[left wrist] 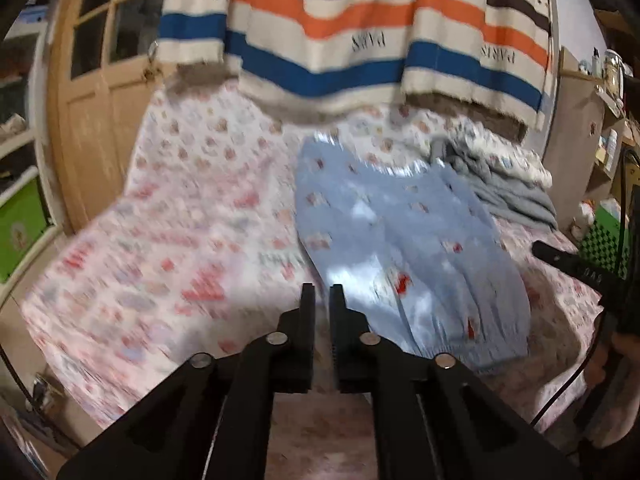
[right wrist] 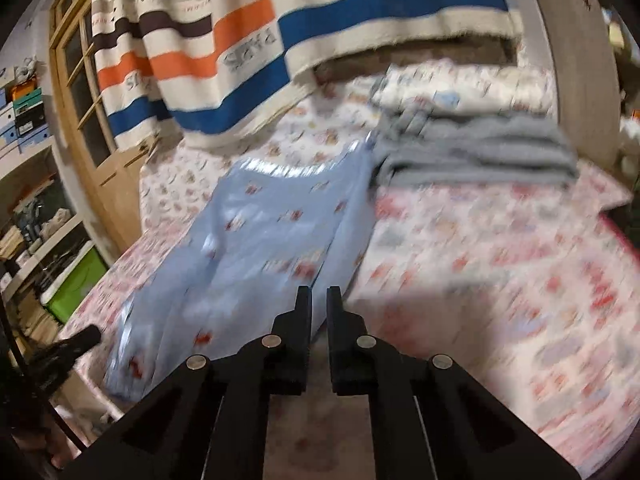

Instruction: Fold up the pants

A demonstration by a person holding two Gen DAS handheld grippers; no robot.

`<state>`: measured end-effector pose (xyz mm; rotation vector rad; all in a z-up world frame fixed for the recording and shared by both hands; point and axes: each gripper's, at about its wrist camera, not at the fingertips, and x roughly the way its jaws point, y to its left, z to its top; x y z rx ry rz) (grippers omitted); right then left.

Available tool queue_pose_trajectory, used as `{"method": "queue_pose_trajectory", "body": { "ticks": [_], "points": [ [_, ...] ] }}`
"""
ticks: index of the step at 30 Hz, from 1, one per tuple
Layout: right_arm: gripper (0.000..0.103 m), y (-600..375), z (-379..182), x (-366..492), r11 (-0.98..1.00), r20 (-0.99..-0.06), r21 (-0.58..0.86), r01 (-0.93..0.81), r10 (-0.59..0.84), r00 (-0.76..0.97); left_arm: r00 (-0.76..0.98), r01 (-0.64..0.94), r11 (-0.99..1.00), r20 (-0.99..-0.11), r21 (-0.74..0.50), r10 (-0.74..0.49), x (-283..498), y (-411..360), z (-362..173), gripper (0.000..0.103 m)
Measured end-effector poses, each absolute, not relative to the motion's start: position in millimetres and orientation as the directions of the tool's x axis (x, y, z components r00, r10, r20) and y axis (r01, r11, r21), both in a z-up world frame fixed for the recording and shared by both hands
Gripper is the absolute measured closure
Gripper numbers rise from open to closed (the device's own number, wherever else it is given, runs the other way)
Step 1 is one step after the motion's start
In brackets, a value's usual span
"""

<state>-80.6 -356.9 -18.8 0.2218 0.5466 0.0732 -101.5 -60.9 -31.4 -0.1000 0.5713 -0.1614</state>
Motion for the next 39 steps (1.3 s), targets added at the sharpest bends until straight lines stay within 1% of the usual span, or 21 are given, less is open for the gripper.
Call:
{"method": "queue_pose_trajectory", "body": {
  "ticks": [3, 4, 6, 8, 10, 12, 13, 14, 15, 16, 18, 20, 22, 24, 26, 30, 33, 35, 39],
  "points": [
    [0.087, -367, 1, -71, 0.982, -0.480, 0.188, -0.006, 0.097, 0.872, 0.858, 0.105, 0.988, -0.492, -0.116, -0.149, -90, -50, -17, 0.083],
    [0.084, -368, 4, -66, 0.985, -0.478, 0.171, -0.008, 0.090, 0.874, 0.868, 0.106, 0.990, -0.477, -0.095, -0.139, -84, -49, -12, 0.081],
    [0.079, -368, 14, -53, 0.994, -0.484, 0.109, -0.006, 0.059, 0.873, 0.888, 0.103, 0.994, -0.447, -0.035, -0.107, -70, -49, 0, 0.068],
    [0.079, -365, 24, -40, 0.999, -0.484, 0.049, -0.010, 0.033, 0.874, 0.907, 0.110, 0.994, -0.410, 0.004, -0.098, -51, -50, 15, 0.065],
    [0.079, -363, 36, -27, 0.999, -0.478, 0.020, -0.025, 0.031, 0.878, 0.918, 0.115, 0.993, -0.384, 0.014, -0.101, -33, -49, 30, 0.057],
    [0.078, -362, 46, -13, 0.999, -0.478, 0.023, -0.040, 0.046, 0.877, 0.930, 0.124, 0.992, -0.349, 0.006, -0.114, -12, -50, 46, 0.035],
    [0.073, -362, 51, -4, 0.998, -0.483, 0.031, -0.056, 0.064, 0.873, 0.934, 0.125, 0.992, -0.338, 0.000, -0.118, -2, -52, 54, 0.031],
    [0.070, -361, 53, 4, 0.997, -0.488, 0.037, -0.064, 0.074, 0.870, 0.935, 0.138, 0.990, -0.329, -0.007, -0.133, 10, -54, 62, 0.029],
    [0.065, -359, 56, 14, 0.997, -0.496, 0.040, -0.071, 0.082, 0.864, 0.935, 0.151, 0.988, -0.322, -0.012, -0.147, 23, -57, 69, 0.028],
    [0.063, -356, 57, 23, 0.996, -0.505, 0.039, -0.083, 0.091, 0.858, 0.935, 0.154, 0.988, -0.322, -0.011, -0.149, 39, -60, 76, 0.026],
    [0.063, -350, 57, 40, 0.994, -0.522, 0.039, -0.104, 0.109, 0.846, 0.939, 0.148, 0.989, -0.311, -0.014, -0.145, 68, -67, 84, 0.017],
    [0.063, -342, 56, 62, 0.992, -0.551, 0.044, -0.119, 0.124, 0.825, 0.939, 0.164, 0.986, -0.302, -0.020, -0.162, 96, -71, 88, 0.013],
    [0.063, -338, 54, 85, 0.990, -0.576, 0.065, -0.126, 0.140, 0.805, 0.937, 0.209, 0.978, -0.279, -0.030, -0.209, 119, -75, 88, 0.011],
    [0.064, -338, 52, 104, 0.985, -0.606, 0.110, -0.133, 0.172, 0.777, 0.947, 0.199, 0.979, -0.251, -0.037, -0.202, 139, -78, 86, 0.011],
    [0.063, -338, 53, 123, 0.980, -0.621, 0.138, -0.146, 0.200, 0.758, 0.948, 0.170, 0.985, -0.267, -0.039, -0.174, 160, -77, 81, 0.011],
    [0.063, -339, 43, 156, 0.987, -0.661, 0.118, -0.108, 0.160, 0.733, 0.946, 0.113, 0.988, -0.292, -0.102, -0.138, 182, -59, 62, 0.011],
    [0.064, -341, 25, 181, 0.988, -0.715, 0.125, -0.096, 0.157, 0.681, 0.932, 0.112, 0.991, -0.338, -0.079, -0.132, 192, -51, 45, 0.011],
    [0.064, -342, 15, 194, 0.991, -0.734, 0.110, -0.079, 0.134, 0.665, 0.932, 0.062, 0.997, -0.354, -0.055, -0.078, 196, -48, 36, 0.011],
    [0.064, -342, 2, 217, 0.998, -0.758, 0.055, -0.040, 0.067, 0.648, 0.913, 0.059, 0.995, -0.398, -0.083, -0.087, 206, -47, 23, 0.011]
  ]
}}
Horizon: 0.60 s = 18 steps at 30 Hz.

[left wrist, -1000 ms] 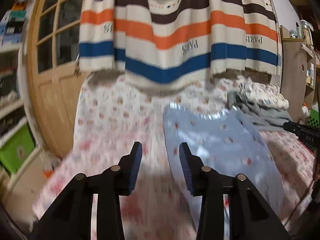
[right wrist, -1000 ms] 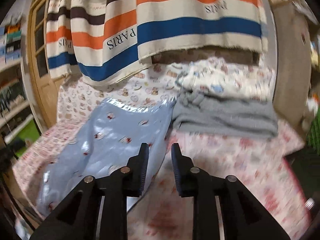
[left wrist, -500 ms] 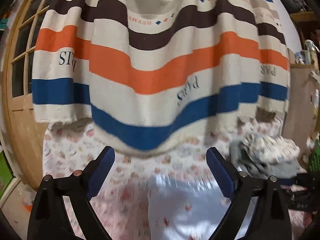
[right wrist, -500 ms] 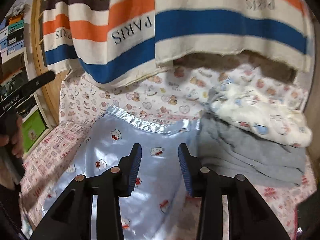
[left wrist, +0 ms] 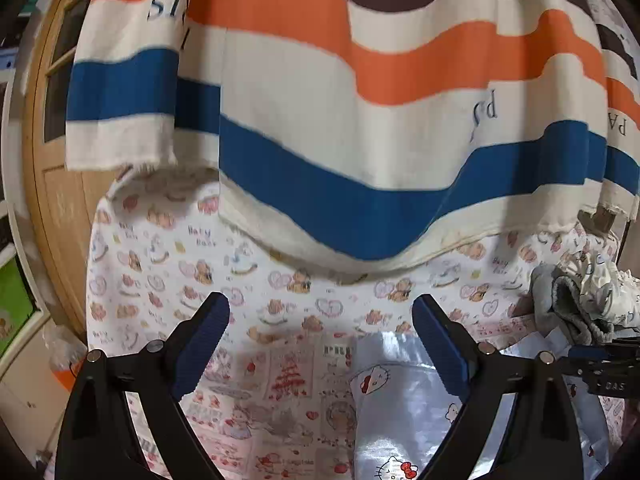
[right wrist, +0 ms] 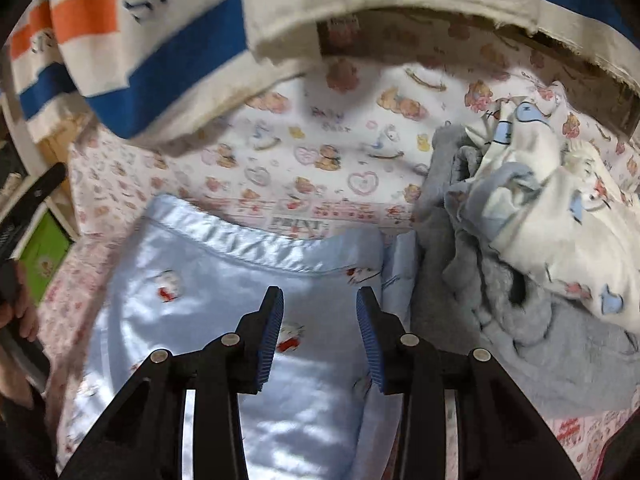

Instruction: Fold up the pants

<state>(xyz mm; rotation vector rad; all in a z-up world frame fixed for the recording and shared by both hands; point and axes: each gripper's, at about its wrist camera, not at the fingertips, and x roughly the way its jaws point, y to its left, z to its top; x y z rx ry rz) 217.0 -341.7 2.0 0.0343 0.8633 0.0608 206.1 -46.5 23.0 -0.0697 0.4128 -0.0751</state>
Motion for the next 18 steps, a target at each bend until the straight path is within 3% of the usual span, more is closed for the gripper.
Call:
{"method": "queue_pose_trajectory", "body": {
  "ticks": [7, 12, 14, 15, 18],
  "points": [
    [0.064, -346, -24, 245, 1.000, -0.782, -0.019, 0.020, -0.028, 0.623, 0.913, 0.040, 0.999, -0.408, 0.011, -0.032, 207, -62, 12, 0.011],
    [0.064, -353, -36, 256, 1.000, -0.798, -0.001, 0.024, -0.016, 0.602, 0.897, 0.068, 0.998, -0.437, -0.017, -0.069, 209, -64, 10, 0.011],
    [0.077, -350, -41, 256, 1.000, -0.802, -0.002, -0.006, 0.002, 0.597, 0.893, 0.070, 0.997, -0.444, -0.024, -0.073, 210, -63, 8, 0.011],
    [0.101, -349, -42, 255, 1.000, -0.801, -0.010, -0.017, 0.002, 0.599, 0.892, 0.065, 0.998, -0.447, -0.024, -0.069, 211, -63, 8, 0.011],
    [0.102, -349, -30, 241, 0.998, -0.746, -0.068, 0.000, -0.051, 0.664, 0.891, 0.061, 0.998, -0.449, -0.031, -0.069, 212, -60, 8, 0.016]
  ]
}}
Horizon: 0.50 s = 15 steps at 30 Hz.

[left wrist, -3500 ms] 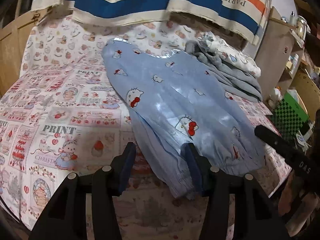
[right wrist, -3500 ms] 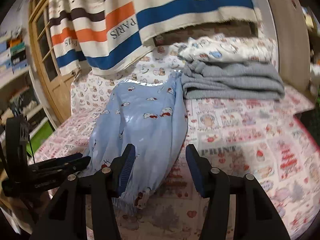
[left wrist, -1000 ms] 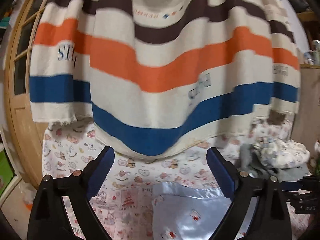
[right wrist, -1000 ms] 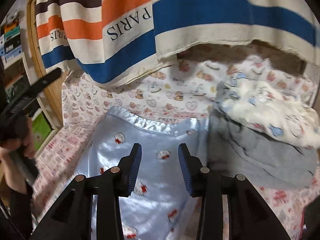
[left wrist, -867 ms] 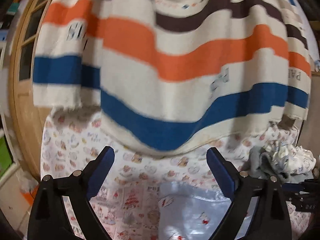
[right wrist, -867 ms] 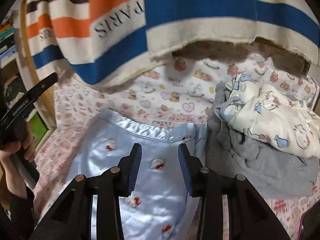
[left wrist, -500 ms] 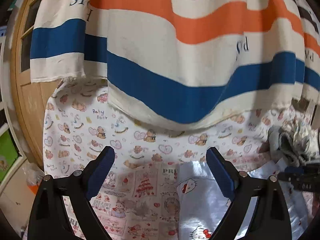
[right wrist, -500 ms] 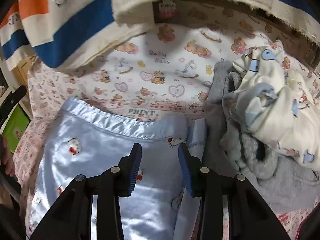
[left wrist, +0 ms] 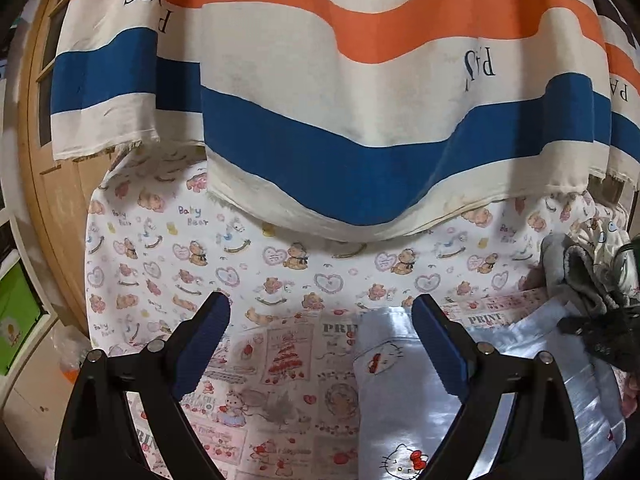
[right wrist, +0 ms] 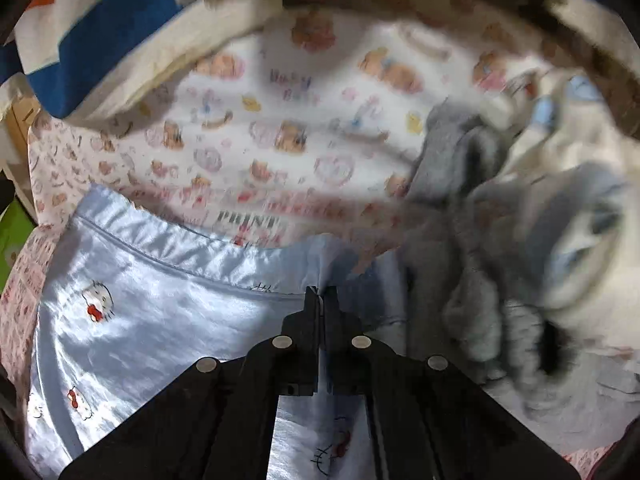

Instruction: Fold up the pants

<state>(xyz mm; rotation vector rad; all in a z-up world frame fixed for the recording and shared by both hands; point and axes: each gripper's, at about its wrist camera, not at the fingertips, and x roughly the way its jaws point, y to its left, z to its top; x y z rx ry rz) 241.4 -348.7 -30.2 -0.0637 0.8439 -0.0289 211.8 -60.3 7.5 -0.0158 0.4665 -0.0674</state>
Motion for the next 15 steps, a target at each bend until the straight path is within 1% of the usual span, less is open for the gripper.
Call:
{"method": "queue_pose_trajectory", "body": {
  "ticks": [2, 5, 8, 11, 15],
  "points": [
    [0.102, -349, -19, 233, 0.994, -0.719, -0.105, 0.010, -0.083, 0.691, 0.887, 0.074, 0.996, -0.453, -0.044, -0.086, 212, -59, 8, 0.018],
    [0.102, -353, -1, 229, 0.987, -0.710, -0.153, 0.038, -0.137, 0.691, 0.875, 0.095, 0.993, -0.470, -0.073, -0.118, 213, -59, 7, 0.018],
    [0.102, -362, 6, 231, 0.982, -0.720, -0.174, 0.069, -0.175, 0.671, 0.842, 0.126, 0.988, -0.518, -0.090, -0.154, 220, -62, 0, 0.018],
    [0.102, -372, -2, 234, 0.983, -0.739, -0.165, 0.077, -0.174, 0.651, 0.819, 0.136, 0.986, -0.549, -0.098, -0.167, 226, -65, -9, 0.019],
    [0.102, -372, -3, 228, 0.987, -0.727, -0.145, 0.064, -0.150, 0.670, 0.798, 0.152, 0.985, -0.577, -0.083, -0.171, 230, -70, -16, 0.021]
  ]
}}
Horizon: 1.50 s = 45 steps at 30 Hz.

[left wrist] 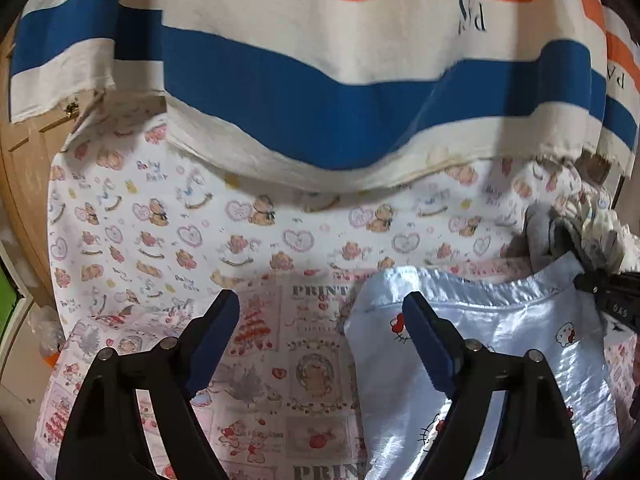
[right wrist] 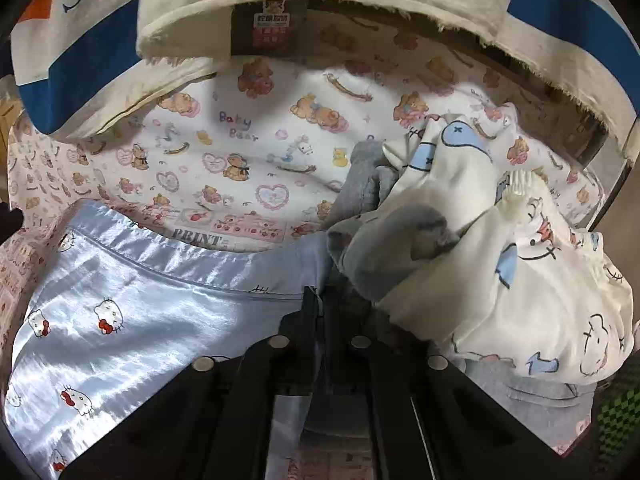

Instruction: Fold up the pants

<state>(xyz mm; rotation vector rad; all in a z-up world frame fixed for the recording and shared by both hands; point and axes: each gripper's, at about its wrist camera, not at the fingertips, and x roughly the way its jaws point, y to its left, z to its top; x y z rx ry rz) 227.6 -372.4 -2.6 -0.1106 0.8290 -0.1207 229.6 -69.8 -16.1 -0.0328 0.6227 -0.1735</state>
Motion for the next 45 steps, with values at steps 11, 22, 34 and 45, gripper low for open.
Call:
{"method": "queue_pose_trajectory", "body": {
  "ticks": [11, 22, 34, 45],
  "points": [
    [0.101, -373, 41, 175, 0.997, -0.689, -0.066, 0.036, -0.071, 0.721, 0.880, 0.137, 0.990, -0.454, -0.044, -0.142, 199, -73, 17, 0.023],
    [0.046, -391, 89, 127, 0.997, -0.606, -0.067, 0.047, -0.078, 0.792, 0.913, 0.123, 0.992, -0.393, 0.001, -0.113, 154, -64, 65, 0.023],
    [0.046, -374, 60, 29, 0.991, -0.608, 0.092, -0.096, 0.132, 0.783, 0.913, 0.175, 0.982, -0.384, 0.071, -0.135, 53, -65, 38, 0.023],
    [0.046, -338, 66, -77, 0.973, -0.482, 0.127, -0.192, 0.230, 0.845, 0.952, 0.199, 0.979, -0.247, 0.045, -0.182, -57, -59, 41, 0.023]
  ]
}}
